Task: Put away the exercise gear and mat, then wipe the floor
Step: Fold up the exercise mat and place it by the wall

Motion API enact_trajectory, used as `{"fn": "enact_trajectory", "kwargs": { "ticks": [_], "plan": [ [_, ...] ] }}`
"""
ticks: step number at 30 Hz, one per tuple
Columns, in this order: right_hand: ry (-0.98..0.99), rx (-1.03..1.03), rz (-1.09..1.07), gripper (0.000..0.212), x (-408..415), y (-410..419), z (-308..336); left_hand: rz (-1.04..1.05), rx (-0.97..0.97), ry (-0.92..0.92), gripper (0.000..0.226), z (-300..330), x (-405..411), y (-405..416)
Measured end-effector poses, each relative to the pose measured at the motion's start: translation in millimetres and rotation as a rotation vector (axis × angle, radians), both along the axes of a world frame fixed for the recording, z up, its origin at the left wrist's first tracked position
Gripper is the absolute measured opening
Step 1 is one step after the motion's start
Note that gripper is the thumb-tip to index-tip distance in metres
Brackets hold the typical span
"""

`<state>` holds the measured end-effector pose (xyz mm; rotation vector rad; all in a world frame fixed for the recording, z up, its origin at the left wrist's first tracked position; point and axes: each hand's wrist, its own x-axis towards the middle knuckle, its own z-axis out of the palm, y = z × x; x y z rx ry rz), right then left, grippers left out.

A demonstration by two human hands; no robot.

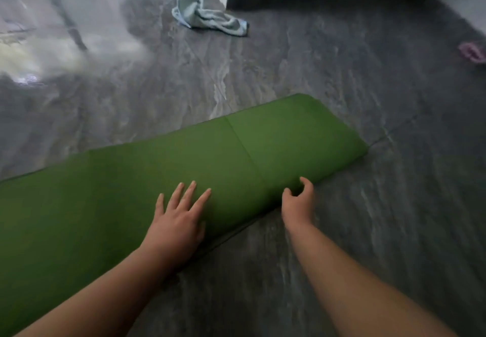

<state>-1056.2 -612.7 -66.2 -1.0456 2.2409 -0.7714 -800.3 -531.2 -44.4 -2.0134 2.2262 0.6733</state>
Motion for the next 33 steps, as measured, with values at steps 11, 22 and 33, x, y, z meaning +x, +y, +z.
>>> {"fn": "enact_trajectory", "kwargs": {
  "ticks": [11,22,33],
  "plan": [
    [-0.884,-0.236,-0.429,0.052,-13.4,-54.7,12.0,-0.008,0.07,-0.007,0.063,-27.2,-7.5,3.7],
    [-0.289,-0.34,0.313,0.038,59.1,15.7,75.7,0.41,-0.245,0.659,0.063,49.8,48.2,22.0],
    [0.9,0.173,1.246,0.103,126.2,103.4,7.0,1.451,0.209,1.279,0.02,10.3,120.8,111.9]
  ]
}}
